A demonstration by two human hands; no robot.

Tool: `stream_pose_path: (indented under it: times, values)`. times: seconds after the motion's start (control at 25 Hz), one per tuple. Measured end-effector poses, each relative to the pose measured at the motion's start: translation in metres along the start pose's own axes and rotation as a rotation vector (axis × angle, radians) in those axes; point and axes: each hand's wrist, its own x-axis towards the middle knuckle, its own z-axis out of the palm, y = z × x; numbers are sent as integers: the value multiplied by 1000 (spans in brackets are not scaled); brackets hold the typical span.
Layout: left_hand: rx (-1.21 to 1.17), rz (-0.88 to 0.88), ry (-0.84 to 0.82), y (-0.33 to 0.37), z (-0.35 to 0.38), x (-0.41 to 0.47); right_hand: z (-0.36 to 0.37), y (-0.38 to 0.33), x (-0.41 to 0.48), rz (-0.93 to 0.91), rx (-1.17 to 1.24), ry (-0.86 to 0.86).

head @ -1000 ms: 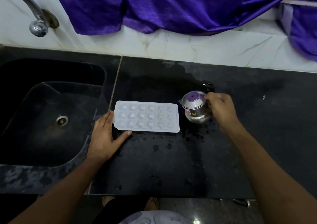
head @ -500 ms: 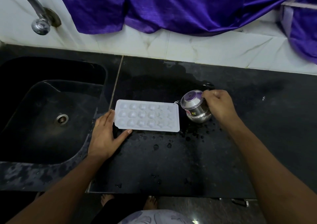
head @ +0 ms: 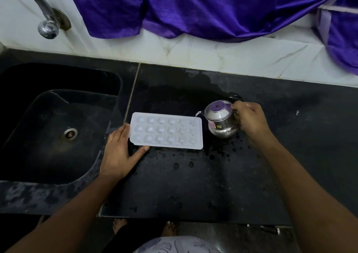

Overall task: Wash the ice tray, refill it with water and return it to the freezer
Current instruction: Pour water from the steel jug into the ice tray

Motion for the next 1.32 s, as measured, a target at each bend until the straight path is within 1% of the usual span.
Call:
stream_pose_path:
  times: [0.12,0.2,0.28,0.4,0.6,0.84,1.0,1.32]
  values:
    - [13,-16,18,2,-1,-2,1,-1,-4,66,199,-8]
    - [40,-9,48,2,-2,-6,3,-5,-5,79,310,-13]
    - [61,-9,48,2,-2,-10,6,-10,-4,73,362,-30]
    - [84,-32,27,3,-3,-12,15,-17,-1,43,283,-41]
    - [97,-20,27,4,-5,-9,26,-20,4,-54,49,-52]
    - [115,-24,27,5,-5,-9,28,-19,8,-104,-110,-42]
    - [123,-17,32,5,-4,-9,26,-17,11,-118,-189,-33]
    - [119,-19,27,4,-4,-9,22,-17,10,-142,-247,-22]
